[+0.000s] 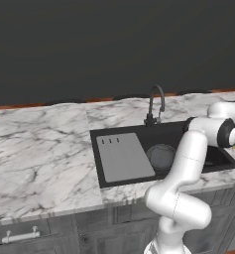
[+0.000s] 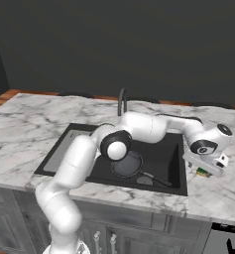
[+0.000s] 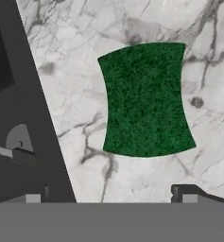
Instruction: Pick the pan and sponge and place them into the sink. Then turn on the water.
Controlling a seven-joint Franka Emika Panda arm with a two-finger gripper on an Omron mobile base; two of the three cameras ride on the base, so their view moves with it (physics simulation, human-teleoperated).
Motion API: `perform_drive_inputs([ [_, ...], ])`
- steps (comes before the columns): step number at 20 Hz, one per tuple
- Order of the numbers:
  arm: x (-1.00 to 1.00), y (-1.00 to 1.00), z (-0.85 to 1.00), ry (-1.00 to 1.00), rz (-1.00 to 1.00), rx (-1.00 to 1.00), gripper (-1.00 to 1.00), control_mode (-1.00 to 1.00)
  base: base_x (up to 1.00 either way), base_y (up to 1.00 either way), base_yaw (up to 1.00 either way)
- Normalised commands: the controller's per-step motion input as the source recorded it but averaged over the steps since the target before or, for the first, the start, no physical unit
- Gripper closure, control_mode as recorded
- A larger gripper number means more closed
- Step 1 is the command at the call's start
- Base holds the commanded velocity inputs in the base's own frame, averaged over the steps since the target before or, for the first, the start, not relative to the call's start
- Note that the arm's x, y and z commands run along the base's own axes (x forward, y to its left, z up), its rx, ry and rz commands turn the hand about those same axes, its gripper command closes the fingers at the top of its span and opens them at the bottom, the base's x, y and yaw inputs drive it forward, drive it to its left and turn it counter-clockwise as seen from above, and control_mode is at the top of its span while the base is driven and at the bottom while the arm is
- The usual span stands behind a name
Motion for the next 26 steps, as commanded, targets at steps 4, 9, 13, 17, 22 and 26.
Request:
perform_drive_inputs([
  [4, 0.28, -0.03, -0.15, 0.03, 0.0, 0.0, -1.0, -1.0, 0.0, 0.0, 0.0],
  [9, 0.19, -0.13, -0.14, 0.06, 0.0, 0.0, -1.0, -1.0, 0.0, 0.0, 0.0],
  [13, 0.12, -0.12, -0.11, 0.11, -0.03, -0.06, -1.0, -1.0, 0.0, 0.0, 0.0],
  [17, 0.01, -0.23, 0.0, 0.13, -0.07, -0.06, -1.0, -1.0, 0.0, 0.0, 0.0],
  [22, 0.08, -0.1, -0.06, 0.1, -0.07, -0.08, -1.0, -1.0, 0.0, 0.0, 0.0],
  [26, 0.12, -0.05, -0.2, 0.03, -0.02, -0.05, -1.0, -1.0, 0.0, 0.0, 0.0],
])
